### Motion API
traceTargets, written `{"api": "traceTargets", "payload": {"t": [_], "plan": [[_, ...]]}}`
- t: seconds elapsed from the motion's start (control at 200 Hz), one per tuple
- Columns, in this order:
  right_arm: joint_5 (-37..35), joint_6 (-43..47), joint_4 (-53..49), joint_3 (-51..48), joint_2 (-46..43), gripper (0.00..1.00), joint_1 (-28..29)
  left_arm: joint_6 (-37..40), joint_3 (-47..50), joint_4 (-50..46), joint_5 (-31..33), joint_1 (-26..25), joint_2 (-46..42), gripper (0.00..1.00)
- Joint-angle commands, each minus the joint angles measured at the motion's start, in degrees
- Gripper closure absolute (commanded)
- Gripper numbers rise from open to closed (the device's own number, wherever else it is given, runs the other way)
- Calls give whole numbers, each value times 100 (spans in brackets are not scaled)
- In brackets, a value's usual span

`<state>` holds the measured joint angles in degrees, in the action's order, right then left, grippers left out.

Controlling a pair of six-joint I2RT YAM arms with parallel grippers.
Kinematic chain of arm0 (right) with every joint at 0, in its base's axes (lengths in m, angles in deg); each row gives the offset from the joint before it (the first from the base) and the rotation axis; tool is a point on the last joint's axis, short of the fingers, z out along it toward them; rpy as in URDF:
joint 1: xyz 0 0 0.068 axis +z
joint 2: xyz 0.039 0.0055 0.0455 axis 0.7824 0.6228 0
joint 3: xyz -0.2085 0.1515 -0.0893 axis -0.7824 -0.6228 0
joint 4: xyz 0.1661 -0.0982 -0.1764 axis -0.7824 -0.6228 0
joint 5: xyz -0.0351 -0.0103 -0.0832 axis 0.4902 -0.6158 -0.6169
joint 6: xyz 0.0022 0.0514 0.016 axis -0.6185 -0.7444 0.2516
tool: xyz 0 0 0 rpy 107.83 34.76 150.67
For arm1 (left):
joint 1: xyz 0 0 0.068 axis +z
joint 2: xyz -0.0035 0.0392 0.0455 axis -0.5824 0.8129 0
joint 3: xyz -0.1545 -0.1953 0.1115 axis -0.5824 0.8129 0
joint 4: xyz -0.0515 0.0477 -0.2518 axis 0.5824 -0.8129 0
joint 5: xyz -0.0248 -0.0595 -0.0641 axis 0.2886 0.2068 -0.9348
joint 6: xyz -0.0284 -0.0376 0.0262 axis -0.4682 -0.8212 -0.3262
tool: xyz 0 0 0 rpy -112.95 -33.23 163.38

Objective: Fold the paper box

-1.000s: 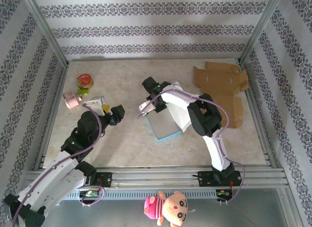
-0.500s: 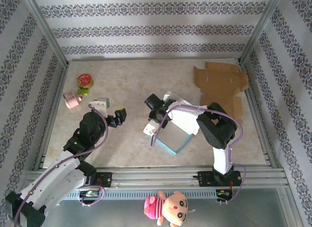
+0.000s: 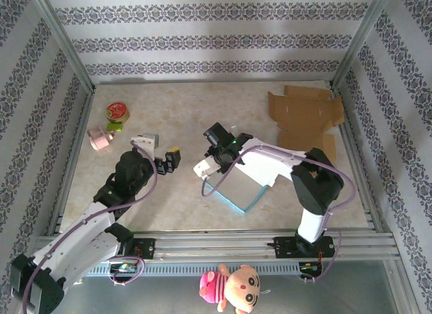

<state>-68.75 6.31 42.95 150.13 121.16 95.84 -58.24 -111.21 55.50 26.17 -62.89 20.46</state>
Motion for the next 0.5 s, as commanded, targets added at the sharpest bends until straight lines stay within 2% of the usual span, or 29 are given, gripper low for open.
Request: {"api": "traceTargets", "payload": {"t": [0.0, 0.09, 0.185, 0.245, 0.37, 0.495], "plan": [[72, -3052, 166, 181, -960, 58, -88, 514, -521, -55, -204, 54, 456, 7], [-601, -5779, 106, -29, -1737, 47, -179, 868, -836, 66, -448, 62, 1022, 7], [-725, -8615, -712, -207, -2482, 46, -535, 1044, -1149, 433, -770, 104, 1745, 8], [-606, -9847, -1513, -300, -2879, 47, -853, 1119, -1416, 501, -1156, 147, 2165, 8], [-624, -10793, -2788, -549, -3491, 45, -1259, 1201, -1745, 746, -2086, 154, 2701, 8], [-789, -11071, -3297, -815, -3899, 27, -1651, 1276, -1959, 680, -2778, 148, 2965, 8]]}}
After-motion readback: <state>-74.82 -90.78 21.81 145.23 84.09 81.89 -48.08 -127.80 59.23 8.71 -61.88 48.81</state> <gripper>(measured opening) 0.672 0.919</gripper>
